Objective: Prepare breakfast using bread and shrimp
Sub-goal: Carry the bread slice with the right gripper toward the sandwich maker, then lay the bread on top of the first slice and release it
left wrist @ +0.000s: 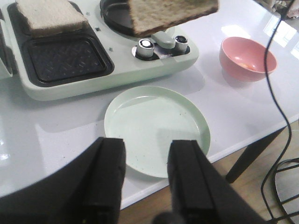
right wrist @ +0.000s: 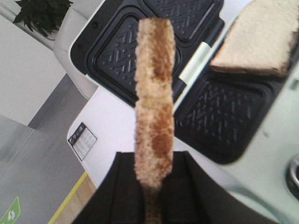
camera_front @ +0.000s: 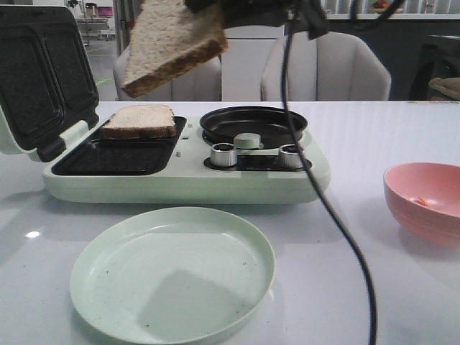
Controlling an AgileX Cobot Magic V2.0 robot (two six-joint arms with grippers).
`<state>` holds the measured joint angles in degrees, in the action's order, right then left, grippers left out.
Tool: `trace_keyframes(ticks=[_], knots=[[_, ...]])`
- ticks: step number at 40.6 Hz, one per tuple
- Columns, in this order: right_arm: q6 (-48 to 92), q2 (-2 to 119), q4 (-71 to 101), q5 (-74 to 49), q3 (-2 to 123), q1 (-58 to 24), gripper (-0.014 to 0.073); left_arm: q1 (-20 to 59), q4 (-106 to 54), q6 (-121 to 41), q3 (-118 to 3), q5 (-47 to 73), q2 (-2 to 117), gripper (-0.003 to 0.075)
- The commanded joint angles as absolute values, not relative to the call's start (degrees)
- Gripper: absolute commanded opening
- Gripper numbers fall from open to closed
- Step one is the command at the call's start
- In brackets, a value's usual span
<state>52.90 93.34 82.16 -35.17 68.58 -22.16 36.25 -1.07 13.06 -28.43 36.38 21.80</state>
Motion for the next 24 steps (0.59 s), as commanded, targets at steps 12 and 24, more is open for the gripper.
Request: trace_keyframes(ticks=[12,24], knots=[[53.5,113.6,89.2,-36.7,91.6,-26.8,0.0054,36.1,-1.2,13.0,-30.1,29.5,22.3,0.0309],[53.5,120.8,89.3,-35.9,95.2,-27.0,0.0366,36.1,-1.2,13.0,-30.1,29.5,22.3,0.0309]])
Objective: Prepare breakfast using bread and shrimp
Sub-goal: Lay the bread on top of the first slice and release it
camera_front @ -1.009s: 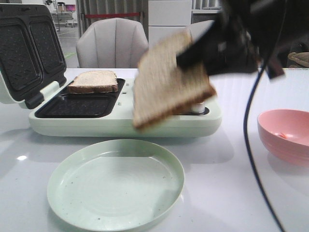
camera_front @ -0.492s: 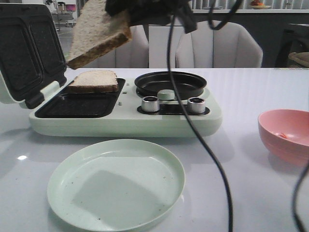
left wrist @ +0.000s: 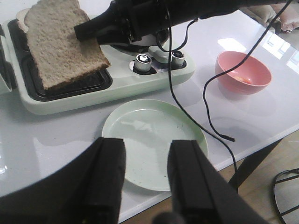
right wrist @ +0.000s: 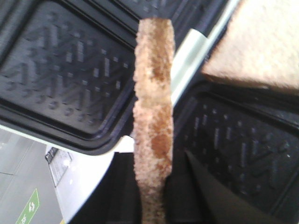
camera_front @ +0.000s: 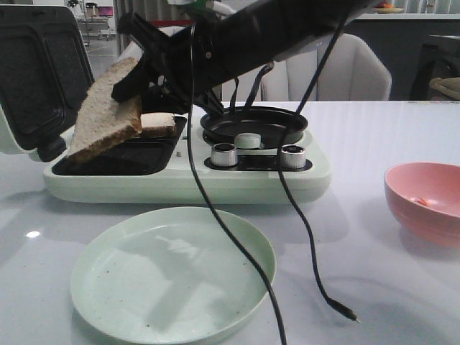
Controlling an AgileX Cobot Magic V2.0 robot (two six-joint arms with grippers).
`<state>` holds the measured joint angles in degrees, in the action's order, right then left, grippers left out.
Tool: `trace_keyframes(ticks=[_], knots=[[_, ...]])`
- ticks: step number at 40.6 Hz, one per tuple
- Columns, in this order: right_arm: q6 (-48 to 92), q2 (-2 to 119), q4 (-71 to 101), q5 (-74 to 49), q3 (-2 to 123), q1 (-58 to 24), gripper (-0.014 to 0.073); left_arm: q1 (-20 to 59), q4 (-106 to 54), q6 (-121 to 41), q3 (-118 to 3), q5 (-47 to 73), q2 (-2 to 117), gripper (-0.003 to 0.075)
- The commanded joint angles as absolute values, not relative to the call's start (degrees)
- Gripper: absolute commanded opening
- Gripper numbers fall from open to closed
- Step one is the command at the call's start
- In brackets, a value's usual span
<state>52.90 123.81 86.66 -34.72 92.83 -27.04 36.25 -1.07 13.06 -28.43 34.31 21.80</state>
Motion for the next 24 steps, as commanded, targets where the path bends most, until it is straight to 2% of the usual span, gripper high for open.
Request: trace_keyframes(ticks=[1,3,6,12,18,24], knots=[[53.5,120.9,89.0,-35.7,95.2,-27.0,0.0414,36.1,-1.2,13.0,-30.1,29.5,22.3,0.0309],[53.5,121.0,88.0,-35.4,95.2,-26.9,0.0486,36.1,-1.2,13.0,-30.1,29.5,22.3,0.0309],[53.5,120.9,86.3,-34.9,95.2,-26.9,0.0524,36.1,-1.2,13.0,-30.1,29.5,22.3,0.0309],[52.8,120.5,82.4,-34.4,95.2,-26.3,0.0472,36.1,-1.2,13.0,-30.1,29.5,22.3,0.0309],[44.8,118.1,72.1,-36.1,95.2,-24.9,0.0393,36.1,-1.2,13.0,-30.1,29.5,22.3,0.0309],[35.8,113.5,55.7,-39.6,95.2,-24.2,0.0391,36.1,-1.2,13.0,-30.1,29.5,22.3,0.0309]])
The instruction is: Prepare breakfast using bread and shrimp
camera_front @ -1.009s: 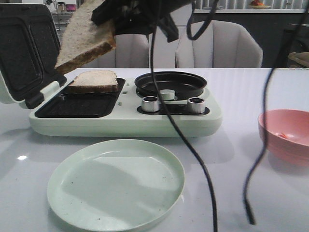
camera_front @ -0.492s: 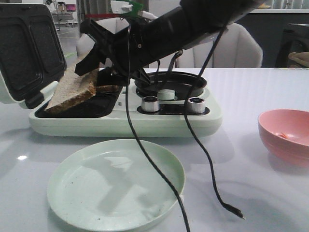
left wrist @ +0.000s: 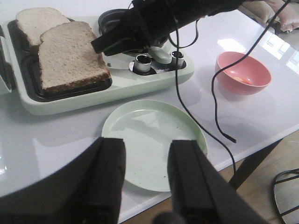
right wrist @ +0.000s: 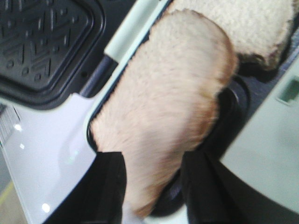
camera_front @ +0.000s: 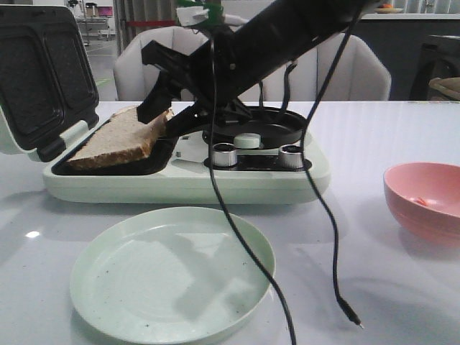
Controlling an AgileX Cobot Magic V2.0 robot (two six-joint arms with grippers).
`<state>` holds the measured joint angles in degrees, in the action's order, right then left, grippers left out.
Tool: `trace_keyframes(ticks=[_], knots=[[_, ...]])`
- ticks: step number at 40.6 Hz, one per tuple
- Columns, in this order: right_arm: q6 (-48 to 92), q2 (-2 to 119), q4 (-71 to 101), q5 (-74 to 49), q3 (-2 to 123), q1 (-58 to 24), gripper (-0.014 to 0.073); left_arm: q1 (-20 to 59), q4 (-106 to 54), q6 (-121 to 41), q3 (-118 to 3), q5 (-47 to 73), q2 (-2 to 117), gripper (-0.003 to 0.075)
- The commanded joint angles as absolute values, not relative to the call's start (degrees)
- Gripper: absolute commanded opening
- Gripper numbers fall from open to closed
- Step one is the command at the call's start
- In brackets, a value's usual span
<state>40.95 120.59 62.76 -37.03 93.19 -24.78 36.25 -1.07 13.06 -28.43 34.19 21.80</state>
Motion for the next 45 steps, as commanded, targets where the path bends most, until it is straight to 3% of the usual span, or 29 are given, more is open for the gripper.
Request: trace_keyframes(ticks=[1,13,34,45], knots=[[33.9,112.4,53.4,-39.8,95.2,-24.2,0.0391,36.1,-1.2,13.0,-30.1,29.5,22.3,0.0309],[26.4,97.2,32.2,-40.8,90.6,-24.8,0.0391,36.1,-1.2,13.0,-30.1,29.6,22.3,0.0309],[25.2,60.3,25.7,-34.9,55.4,-24.7,0.0391,36.1,0.7,13.0,-30.1,31.0,22.3,0.0309],[10.4,46.6,12.3,-35.8,43.0,-24.6,0.0391,36.1,4.2,13.0,-30.1,31.5,22.3,0.0309]])
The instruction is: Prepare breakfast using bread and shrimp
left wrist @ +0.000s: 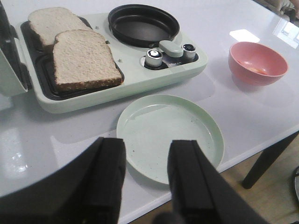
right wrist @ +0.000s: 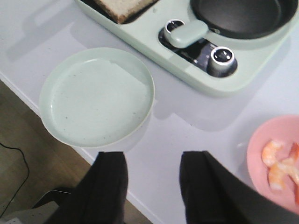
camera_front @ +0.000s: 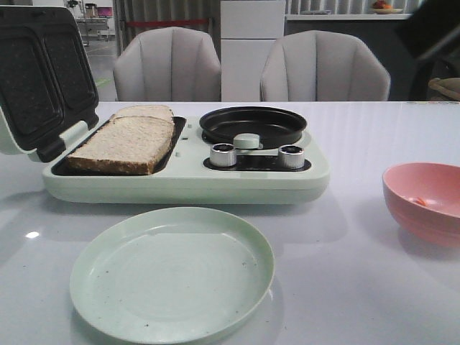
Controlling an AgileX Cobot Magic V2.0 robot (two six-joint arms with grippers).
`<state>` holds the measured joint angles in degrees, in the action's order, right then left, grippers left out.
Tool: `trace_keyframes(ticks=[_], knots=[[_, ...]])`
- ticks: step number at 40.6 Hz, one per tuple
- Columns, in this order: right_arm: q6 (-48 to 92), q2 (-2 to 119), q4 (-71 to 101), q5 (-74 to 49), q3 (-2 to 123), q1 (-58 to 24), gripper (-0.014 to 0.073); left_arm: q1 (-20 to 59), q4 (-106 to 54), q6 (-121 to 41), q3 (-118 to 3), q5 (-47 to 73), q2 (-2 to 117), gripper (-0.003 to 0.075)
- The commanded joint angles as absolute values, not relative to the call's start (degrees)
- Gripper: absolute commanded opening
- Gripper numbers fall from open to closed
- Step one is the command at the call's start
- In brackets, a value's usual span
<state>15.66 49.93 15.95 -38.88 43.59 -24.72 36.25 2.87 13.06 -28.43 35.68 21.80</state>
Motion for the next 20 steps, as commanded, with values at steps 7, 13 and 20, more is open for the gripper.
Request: trace_keyframes(ticks=[7,13,20], knots=[[7.3,41.5,9.2,-35.6,38.9,-24.6,0.0391,36.1,8.4,13.0,-30.1,31.5,22.3,0.0309],[7.3,40.8,9.5,-35.7,38.4,-24.6,0.0391,36.1,11.4,13.0,-30.1,30.4,22.3,0.0309],[7.3,40.8,9.5,-35.8,38.4,-24.6,0.0391,36.1,14.3,13.0,-30.1,30.0,22.4,0.0309]])
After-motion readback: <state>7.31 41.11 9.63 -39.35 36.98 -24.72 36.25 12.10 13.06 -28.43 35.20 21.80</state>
